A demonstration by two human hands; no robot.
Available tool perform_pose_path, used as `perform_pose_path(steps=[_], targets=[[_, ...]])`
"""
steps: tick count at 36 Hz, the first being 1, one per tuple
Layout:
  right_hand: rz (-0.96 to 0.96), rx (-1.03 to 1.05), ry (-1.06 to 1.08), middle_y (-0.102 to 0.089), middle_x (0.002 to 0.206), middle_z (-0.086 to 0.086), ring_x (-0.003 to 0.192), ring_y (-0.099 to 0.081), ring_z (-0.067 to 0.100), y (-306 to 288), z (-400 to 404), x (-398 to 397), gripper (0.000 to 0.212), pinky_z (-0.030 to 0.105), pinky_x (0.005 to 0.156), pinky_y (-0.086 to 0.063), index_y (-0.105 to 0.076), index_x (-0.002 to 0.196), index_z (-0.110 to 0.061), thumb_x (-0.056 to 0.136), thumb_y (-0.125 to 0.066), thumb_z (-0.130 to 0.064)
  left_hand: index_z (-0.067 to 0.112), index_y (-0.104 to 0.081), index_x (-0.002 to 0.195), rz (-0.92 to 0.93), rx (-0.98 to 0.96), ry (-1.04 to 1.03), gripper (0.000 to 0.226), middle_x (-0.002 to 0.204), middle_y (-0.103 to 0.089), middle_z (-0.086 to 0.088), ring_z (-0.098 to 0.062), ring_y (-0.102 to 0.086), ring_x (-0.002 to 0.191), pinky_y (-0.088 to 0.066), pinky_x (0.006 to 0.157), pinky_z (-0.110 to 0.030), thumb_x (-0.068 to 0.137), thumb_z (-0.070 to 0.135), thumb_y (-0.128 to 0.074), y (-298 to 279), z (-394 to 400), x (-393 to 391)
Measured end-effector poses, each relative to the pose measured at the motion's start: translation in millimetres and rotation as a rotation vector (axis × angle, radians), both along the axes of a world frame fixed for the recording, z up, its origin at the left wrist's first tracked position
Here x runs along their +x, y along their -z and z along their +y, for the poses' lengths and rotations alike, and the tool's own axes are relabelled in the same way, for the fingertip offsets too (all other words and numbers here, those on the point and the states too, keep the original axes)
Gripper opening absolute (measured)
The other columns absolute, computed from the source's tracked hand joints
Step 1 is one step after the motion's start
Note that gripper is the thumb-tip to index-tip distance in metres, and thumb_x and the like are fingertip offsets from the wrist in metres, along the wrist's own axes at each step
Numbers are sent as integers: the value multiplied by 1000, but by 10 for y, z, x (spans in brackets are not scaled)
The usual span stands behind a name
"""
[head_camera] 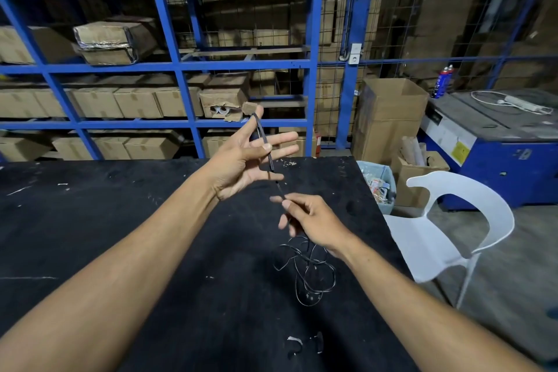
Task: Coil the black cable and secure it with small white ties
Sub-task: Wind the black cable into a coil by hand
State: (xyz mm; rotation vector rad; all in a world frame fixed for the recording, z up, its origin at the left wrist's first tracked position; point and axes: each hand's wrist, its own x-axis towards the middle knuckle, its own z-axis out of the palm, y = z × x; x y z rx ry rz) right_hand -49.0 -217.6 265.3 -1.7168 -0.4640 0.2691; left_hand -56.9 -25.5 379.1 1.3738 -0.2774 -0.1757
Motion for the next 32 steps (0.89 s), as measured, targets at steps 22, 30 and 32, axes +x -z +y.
perform_pose_path(steps=[22,30,32], targets=[[-317,-184,-55,-78,85,14,71,-66,29,-913,-292,307,4,40,73,-53,-82,88,-16,88,-83,-20,33,-33,159,98,675,279,70,130,-74,-11,-33,-71,120,-33,64,-37,103,-9,-40,158,168,85],[-324,-46,-71,-76,95,20,83,-65,16,-980,-410,553,11,28,80,-54,-83,94,-9,83,-86,-13,26,-43,157,317,272,602,61,132,-63,-37,-61,-55,128,-43,100,-65,104,0,-27,145,101,-62],[-265,12,-62,-75,89,19,78,-62,11,-913,-415,561,10,19,72,-50,-83,95,-10,86,-83,-13,27,-42,158,332,205,616,62,121,-69,-34,-64,-54,127,-27,106,-81,103,1,-27,159,88,-78]])
